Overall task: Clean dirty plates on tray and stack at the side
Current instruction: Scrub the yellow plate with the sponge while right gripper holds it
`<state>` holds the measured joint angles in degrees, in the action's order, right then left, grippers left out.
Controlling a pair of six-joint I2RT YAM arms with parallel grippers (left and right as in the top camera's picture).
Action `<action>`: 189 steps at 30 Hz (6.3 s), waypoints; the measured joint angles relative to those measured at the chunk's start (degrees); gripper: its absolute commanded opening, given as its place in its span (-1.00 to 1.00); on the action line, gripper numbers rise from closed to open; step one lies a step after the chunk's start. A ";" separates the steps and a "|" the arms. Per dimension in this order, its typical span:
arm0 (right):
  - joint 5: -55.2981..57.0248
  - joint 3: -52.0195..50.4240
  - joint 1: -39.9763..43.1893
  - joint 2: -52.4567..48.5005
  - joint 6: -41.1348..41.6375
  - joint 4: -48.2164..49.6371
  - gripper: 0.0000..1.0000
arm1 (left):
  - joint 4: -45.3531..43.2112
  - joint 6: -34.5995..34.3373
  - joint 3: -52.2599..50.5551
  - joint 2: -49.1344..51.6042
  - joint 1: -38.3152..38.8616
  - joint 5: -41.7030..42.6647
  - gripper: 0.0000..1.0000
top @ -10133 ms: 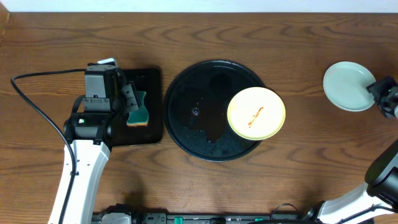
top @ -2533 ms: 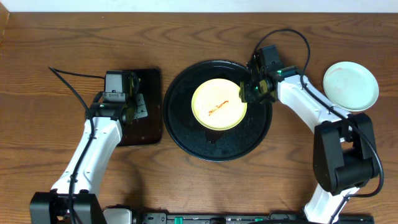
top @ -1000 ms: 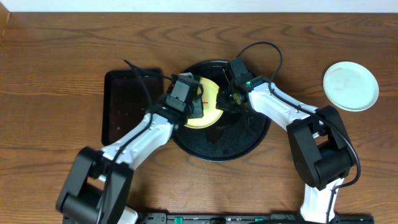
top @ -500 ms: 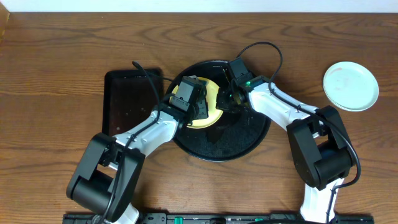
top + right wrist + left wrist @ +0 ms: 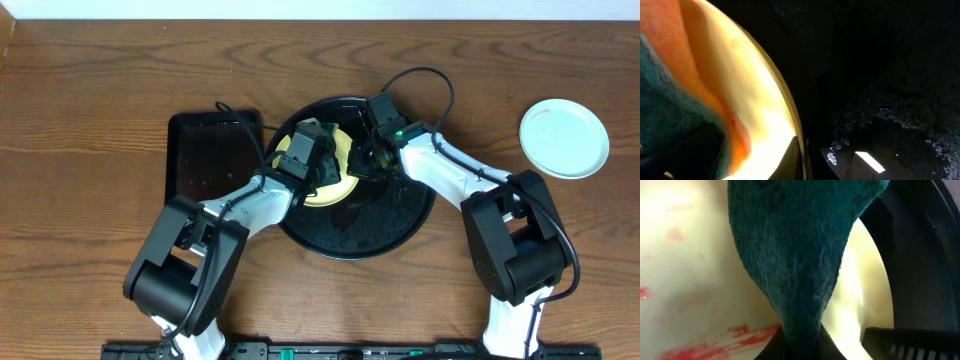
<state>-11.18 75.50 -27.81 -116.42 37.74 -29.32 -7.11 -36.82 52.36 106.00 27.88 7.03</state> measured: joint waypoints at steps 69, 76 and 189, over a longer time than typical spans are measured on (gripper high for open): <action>-2.32 0.00 -0.20 -0.11 -0.70 -0.24 -0.98 | 27.28 26.75 3.15 -5.07 -0.11 0.02 -0.86; -2.27 0.00 -0.17 -0.11 -0.70 -0.22 -0.97 | 24.98 29.88 3.08 -5.05 -0.11 2.23 -0.86; -1.66 0.07 -0.17 -0.13 -1.53 -0.63 -0.98 | 28.17 32.37 3.69 -4.66 3.43 -2.21 -0.85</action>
<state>-12.84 75.57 -27.99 -116.55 36.21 -29.95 21.06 -4.45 56.05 101.34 31.31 4.82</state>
